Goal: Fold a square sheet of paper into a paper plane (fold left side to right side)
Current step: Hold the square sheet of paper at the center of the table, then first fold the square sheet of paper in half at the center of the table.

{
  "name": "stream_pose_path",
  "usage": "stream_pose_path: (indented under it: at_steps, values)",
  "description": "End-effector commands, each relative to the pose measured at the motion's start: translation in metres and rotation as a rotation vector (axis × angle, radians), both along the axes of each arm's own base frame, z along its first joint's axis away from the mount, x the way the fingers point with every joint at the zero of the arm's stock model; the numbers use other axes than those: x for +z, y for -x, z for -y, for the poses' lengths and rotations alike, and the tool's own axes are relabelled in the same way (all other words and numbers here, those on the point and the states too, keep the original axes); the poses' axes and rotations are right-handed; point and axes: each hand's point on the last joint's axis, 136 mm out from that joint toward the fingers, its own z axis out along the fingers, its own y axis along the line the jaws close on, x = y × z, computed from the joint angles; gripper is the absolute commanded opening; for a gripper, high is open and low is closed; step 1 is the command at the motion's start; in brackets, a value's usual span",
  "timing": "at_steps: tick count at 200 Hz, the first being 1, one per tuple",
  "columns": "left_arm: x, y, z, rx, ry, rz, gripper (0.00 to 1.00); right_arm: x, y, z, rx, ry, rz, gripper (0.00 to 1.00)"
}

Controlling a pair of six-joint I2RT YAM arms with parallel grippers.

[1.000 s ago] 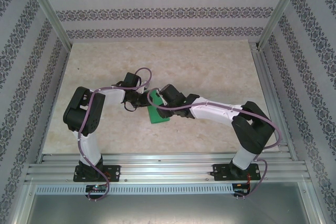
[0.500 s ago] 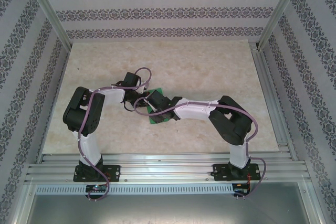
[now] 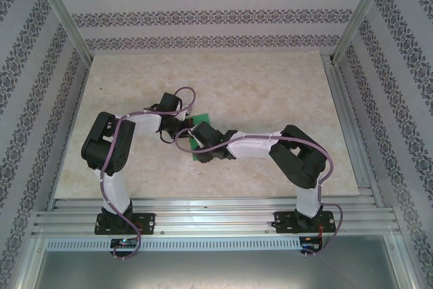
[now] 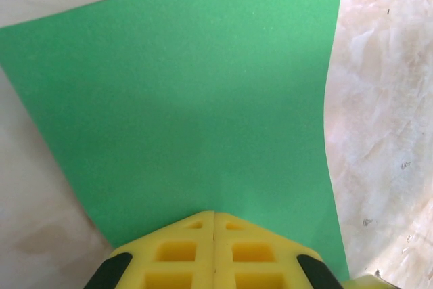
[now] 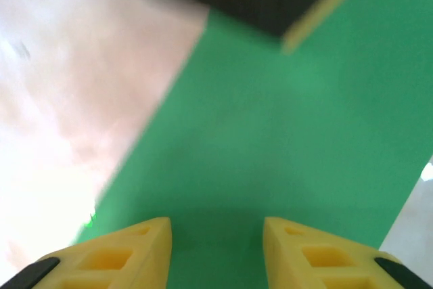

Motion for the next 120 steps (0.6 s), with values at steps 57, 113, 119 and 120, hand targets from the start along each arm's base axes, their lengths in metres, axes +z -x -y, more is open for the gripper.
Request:
stream_pose_path:
  at_steps: [57, 113, 119, 120]
  values:
    - [-0.022, 0.019, -0.013, 0.002, -0.095, -0.088, 0.08, -0.043, 0.034, 0.039, -0.004, 0.153, -0.126, 0.39]
    - [-0.005, -0.007, -0.013, 0.007, -0.107, -0.042, 0.17, -0.044, 0.042, 0.050, 0.026, 0.228, -0.146, 0.37]
    - [-0.004, -0.010, -0.013, 0.009, -0.105, -0.040, 0.18, -0.045, 0.043, 0.050, 0.031, 0.233, -0.149, 0.36]
    - [-0.004, -0.011, -0.012, 0.008, -0.105, -0.038, 0.18, -0.045, 0.043, 0.050, 0.032, 0.234, -0.149, 0.36]
